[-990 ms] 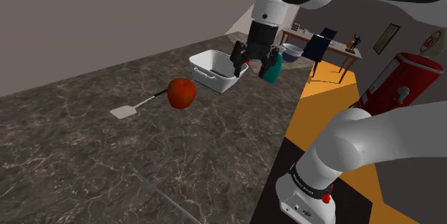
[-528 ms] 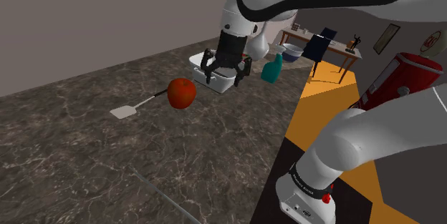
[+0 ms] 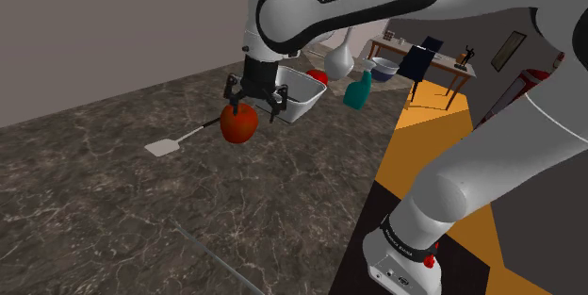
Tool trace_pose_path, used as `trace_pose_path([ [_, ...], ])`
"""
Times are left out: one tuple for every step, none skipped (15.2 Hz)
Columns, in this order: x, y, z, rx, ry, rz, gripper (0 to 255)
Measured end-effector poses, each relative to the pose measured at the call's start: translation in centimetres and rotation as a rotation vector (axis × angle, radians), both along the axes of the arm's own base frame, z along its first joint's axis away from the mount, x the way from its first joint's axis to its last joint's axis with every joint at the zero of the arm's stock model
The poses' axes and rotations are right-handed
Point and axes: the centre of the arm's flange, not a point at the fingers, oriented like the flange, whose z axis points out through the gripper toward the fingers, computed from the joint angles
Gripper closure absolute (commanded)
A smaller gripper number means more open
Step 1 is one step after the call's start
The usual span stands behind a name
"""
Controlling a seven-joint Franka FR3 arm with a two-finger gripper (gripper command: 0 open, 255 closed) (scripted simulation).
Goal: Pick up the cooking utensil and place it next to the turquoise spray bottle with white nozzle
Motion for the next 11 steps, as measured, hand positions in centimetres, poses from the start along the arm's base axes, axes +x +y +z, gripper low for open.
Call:
trace_pose_path([
  [0.7,0.8,-0.9,-0.005,-0.002,-0.026,0],
  [1.7,1.4,-1.4,-0.009,-0.004,-0.053,0],
  [2.8,2.1,-1.6,-0.014,-0.007,-0.08,0],
  [3.7,2.8,-2.4,-0.018,-0.01,-0.106,0],
  [4.7,3.3,-3.3,-0.022,-0.012,-0.134,0],
  [6.0,3.9,-4.0,-0.026,-0.015,-0.161,0],
  [7.0,4.3,-4.6,-0.03,-0.017,-0.188,0],
  [8.0,4.4,-5.2,-0.035,-0.02,-0.216,0],
  [9.2,4.9,-5.6,-0.039,-0.022,-0.242,0],
  [10.1,5.3,-6.2,-0.044,-0.025,-0.269,0],
  [11.0,5.6,-7.0,-0.048,-0.028,-0.297,0],
])
